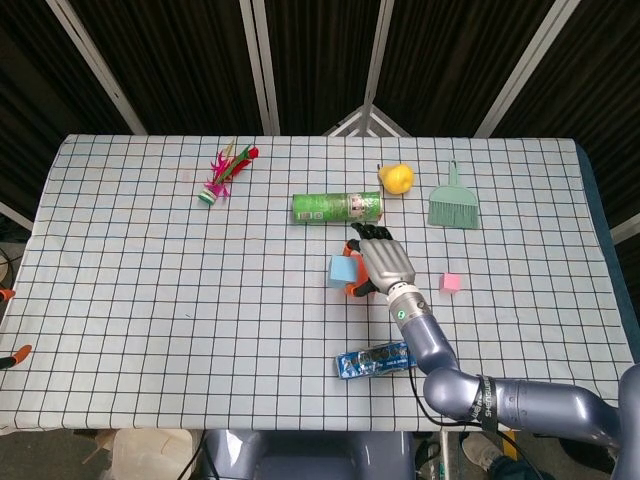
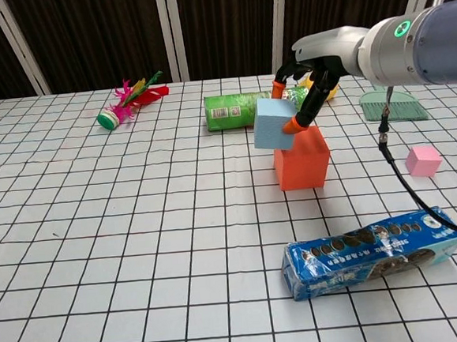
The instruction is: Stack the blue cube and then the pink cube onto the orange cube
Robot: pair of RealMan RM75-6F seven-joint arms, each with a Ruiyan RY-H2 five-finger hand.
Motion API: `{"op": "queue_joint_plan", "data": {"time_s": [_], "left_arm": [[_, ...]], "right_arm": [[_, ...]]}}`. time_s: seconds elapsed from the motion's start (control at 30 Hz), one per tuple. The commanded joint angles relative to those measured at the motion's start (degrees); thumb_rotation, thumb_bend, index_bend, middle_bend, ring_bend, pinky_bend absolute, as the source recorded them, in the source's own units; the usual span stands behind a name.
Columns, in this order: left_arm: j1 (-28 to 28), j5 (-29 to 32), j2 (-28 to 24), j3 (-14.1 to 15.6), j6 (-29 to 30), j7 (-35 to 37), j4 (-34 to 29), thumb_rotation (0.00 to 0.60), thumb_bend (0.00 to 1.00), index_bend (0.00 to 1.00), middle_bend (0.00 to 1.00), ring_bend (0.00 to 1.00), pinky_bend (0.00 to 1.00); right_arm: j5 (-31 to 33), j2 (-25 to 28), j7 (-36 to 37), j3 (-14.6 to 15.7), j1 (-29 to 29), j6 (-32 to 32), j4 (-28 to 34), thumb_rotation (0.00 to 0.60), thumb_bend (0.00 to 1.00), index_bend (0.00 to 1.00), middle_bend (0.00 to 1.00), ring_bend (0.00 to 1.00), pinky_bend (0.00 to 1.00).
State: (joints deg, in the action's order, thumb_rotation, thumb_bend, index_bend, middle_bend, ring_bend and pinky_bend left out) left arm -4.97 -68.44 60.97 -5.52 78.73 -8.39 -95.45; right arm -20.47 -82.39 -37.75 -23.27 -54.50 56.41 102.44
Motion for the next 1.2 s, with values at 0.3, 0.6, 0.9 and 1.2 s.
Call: {"op": "queue_joint_plan", "data": {"time_s": [0.3, 0.6, 0.9, 1.2], "left_arm": [[0.1, -0.13, 0.11, 0.15, 0.37, -0.68, -0.36, 0.6, 0.2, 0.21, 0.01, 0.0, 0.02], [-0.02, 0.4, 0.52, 0.05, 0.5, -1.96, -0.48, 0.6, 0.2, 0.21, 0.01, 0.0, 0.02], [0.07, 1.08, 0.71, -0.09, 0.86, -2.93, -0.65, 0.6, 0.2, 0.21, 0.01, 0.0, 0.02], [-0.1, 1.47, 1.2, -0.18, 1.1, -4.35, -0.89, 0.6, 0.2, 0.21, 0.01, 0.0, 0.02]], "right_arm": [[-6.72, 0.09, 7.47, 1.91, 0.28, -4.45, -4.42, 0.6, 0.41, 0.44, 0.07, 0.03, 0.0], [-12.94, -0.15, 13.49, 3.17, 0.54, -8.12, -7.79, 0.6, 0.41, 0.44, 0.07, 0.03, 0.0], [-18.94, -0.61, 19.73, 4.24, 0.85, -11.41, -12.02, 0.6, 0.41, 0.44, 0.07, 0.02, 0.0], [-23.13, 0.77, 24.17, 5.37, 1.56, -13.49, -14.02, 0.6, 0.41, 0.44, 0.07, 0.03, 0.0]]}}
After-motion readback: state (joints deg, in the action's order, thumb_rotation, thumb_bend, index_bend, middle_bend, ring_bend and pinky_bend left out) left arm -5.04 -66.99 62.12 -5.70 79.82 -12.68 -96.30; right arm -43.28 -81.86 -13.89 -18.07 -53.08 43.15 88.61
